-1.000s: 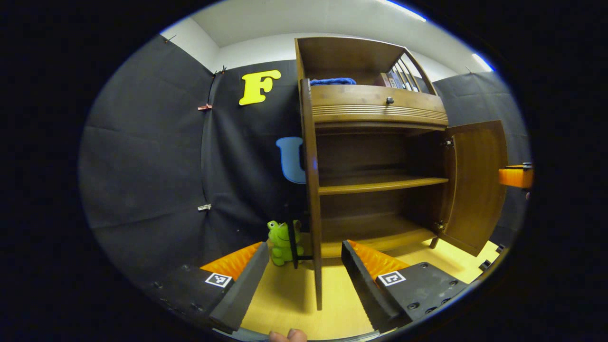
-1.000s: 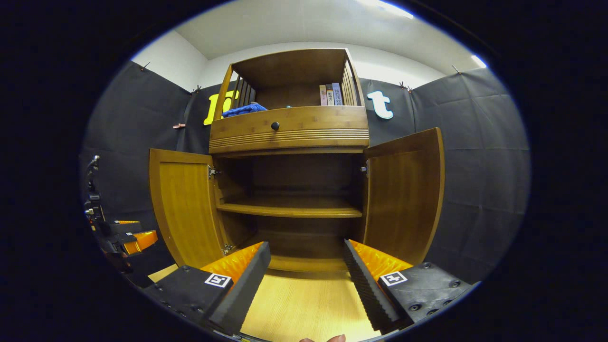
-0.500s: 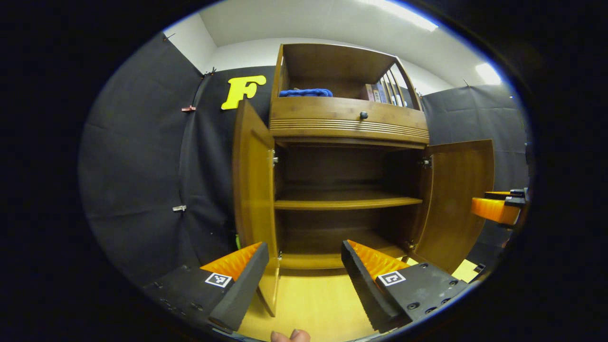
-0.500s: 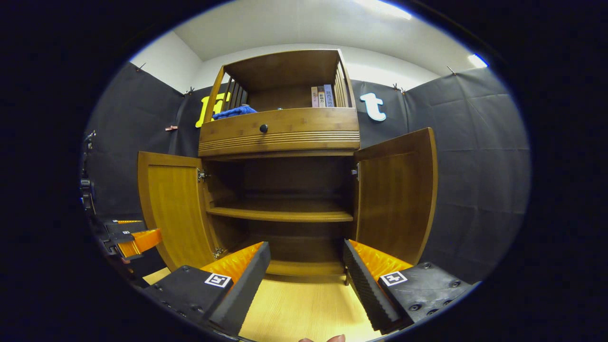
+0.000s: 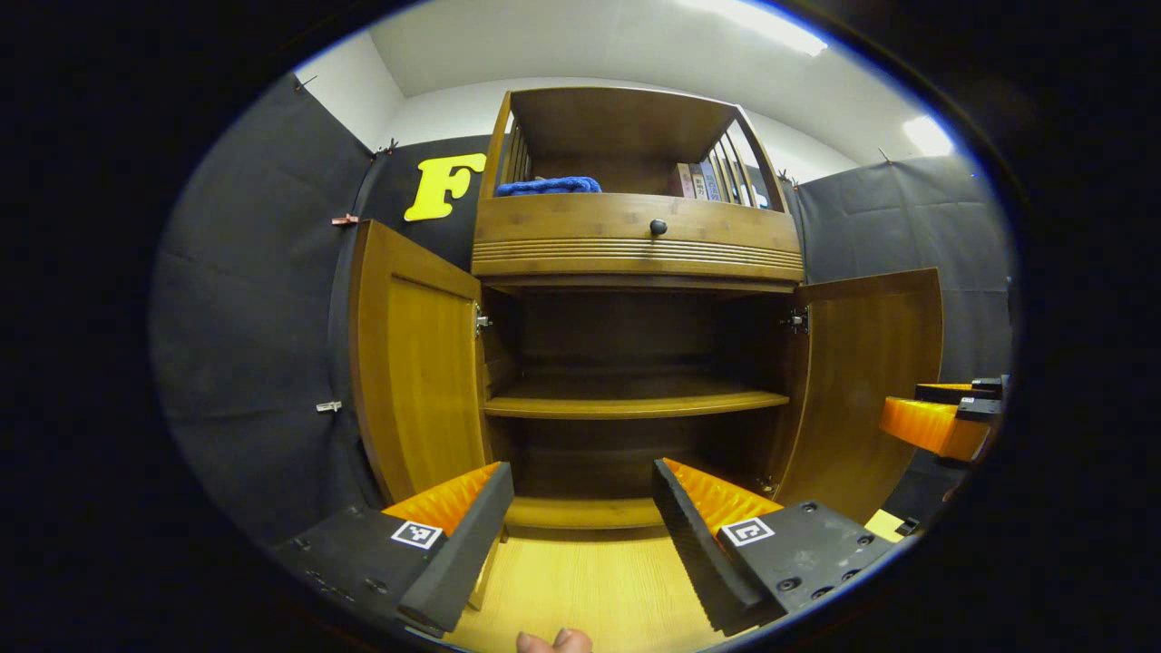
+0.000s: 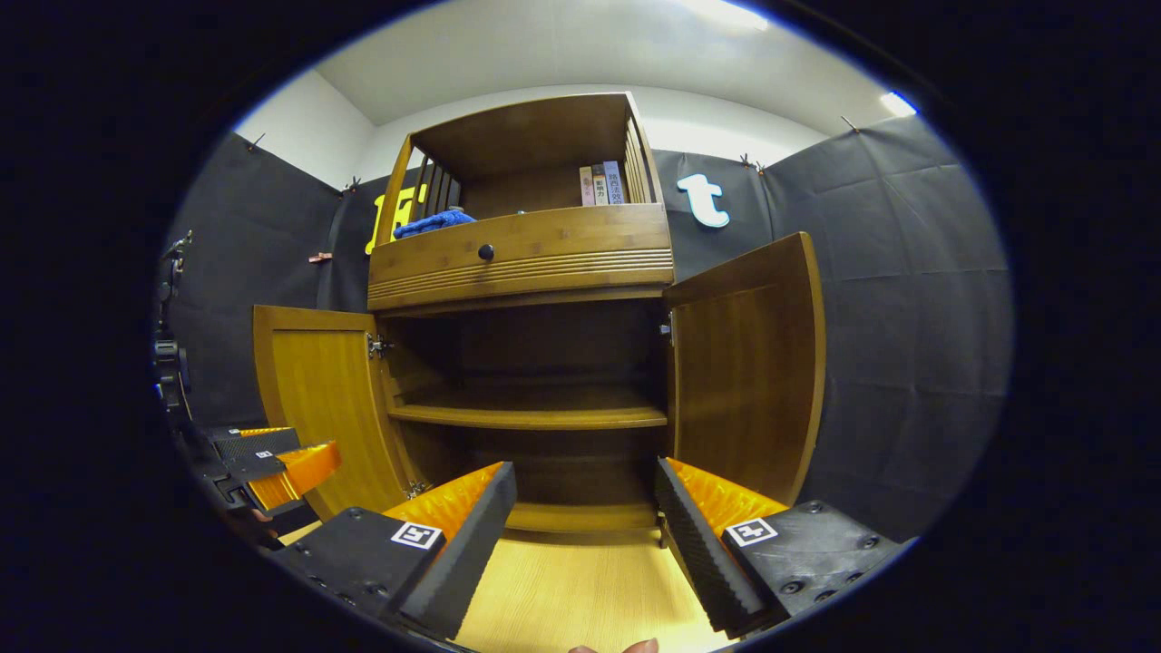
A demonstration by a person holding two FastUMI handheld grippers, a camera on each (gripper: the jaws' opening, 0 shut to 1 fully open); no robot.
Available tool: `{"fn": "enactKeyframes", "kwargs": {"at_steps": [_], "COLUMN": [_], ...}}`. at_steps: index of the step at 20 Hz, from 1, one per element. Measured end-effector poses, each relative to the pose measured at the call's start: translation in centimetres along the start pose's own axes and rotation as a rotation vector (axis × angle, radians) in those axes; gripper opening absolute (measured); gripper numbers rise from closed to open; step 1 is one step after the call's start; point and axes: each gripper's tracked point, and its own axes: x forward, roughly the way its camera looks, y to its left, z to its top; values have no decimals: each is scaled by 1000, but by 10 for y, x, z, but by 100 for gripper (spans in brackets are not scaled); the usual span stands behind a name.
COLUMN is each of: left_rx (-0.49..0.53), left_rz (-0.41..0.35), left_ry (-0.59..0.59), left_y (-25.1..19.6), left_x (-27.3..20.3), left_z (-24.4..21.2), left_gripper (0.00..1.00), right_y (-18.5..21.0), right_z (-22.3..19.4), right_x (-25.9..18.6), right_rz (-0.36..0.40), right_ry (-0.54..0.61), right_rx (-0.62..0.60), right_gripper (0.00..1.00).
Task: Open the right door of the double-door shoe cabinet with the right hand, and open the left door with the left hand.
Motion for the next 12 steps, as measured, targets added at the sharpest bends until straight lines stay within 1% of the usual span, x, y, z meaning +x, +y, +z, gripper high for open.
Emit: {"fn": "enactKeyframes", "kwargs": {"at_steps": [3, 5, 6, 7, 11, 12], "left_rx": [8, 3, 6, 7, 13, 24], "left_rz": [26, 26, 25, 28, 39, 40], "left_ry": [-10, -10, -10, -11, -21, -30], "left_y": [-10, -19, -22, -24, -34, -37], "left_x": [1, 1, 2, 3, 8, 9], "left_z": [4, 6, 7, 8, 11, 12], "left_gripper": [96, 96, 96, 96, 96, 96], "right_y": [-7, -13, -15, -17, -24, -25], "right_z": [2, 1, 1, 2, 7, 7], "right_x": [4, 7, 7, 8, 11, 13], "right_rz": [9, 11, 13, 14, 18, 22], "right_ry": [2, 7, 8, 10, -3, -7], "right_rx": [15, 22, 28, 32, 19, 15], "right_gripper": [97, 97, 94, 98, 98, 92]}}
